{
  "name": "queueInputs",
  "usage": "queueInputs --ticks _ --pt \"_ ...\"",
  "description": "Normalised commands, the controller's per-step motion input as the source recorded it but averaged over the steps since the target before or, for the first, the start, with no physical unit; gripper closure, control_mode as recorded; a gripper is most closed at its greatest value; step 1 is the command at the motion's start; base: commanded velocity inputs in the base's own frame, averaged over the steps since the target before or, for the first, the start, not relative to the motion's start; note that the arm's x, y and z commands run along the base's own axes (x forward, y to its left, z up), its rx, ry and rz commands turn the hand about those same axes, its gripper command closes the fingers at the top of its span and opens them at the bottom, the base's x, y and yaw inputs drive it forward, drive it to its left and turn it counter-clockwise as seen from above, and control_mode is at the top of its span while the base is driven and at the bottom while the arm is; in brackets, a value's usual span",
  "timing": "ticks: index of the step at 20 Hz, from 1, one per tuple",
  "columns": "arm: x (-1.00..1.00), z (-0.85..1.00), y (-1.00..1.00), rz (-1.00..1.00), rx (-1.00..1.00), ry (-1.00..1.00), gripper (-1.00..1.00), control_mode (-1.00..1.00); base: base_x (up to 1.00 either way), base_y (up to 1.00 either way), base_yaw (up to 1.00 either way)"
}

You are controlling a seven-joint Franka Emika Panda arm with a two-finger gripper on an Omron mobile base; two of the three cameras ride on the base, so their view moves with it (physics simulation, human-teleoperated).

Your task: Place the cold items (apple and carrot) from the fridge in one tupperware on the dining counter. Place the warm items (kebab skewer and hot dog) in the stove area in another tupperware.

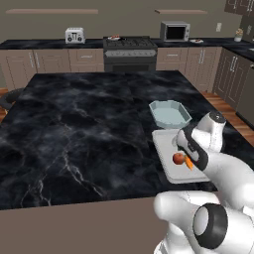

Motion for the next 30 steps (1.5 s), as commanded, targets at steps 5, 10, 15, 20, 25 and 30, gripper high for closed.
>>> queueInputs --ticks 5,10,15,20,25,30 --pt "-0.58 0.67 0.0 0.0 0.0 0.0 -1.0 -1.0 0.0 0.0 0.0" --pt "-0.43 0.68 0.01 0.0 -0.02 0.0 -1.0 -1.0 0.0 0.0 0.0" --pt "-0.33 0.27 0.3 0.0 -0.04 0.0 -1.0 -1.0 0.0 0.0 0.0" --pt "-0.46 -0.02 0.4 0.01 -0.09 0.0 -1.0 -1.0 0.0 0.0 0.0" --pt "-0.23 0.01 -0.06 -0.04 0.0 -0.1 -1.0 1.0 -0.06 -0.27 -0.08" --pt "0.0 0.0 0.0 0.0 0.0 0.0 -1.0 1.0 -0.05 -0.99 -0.22"
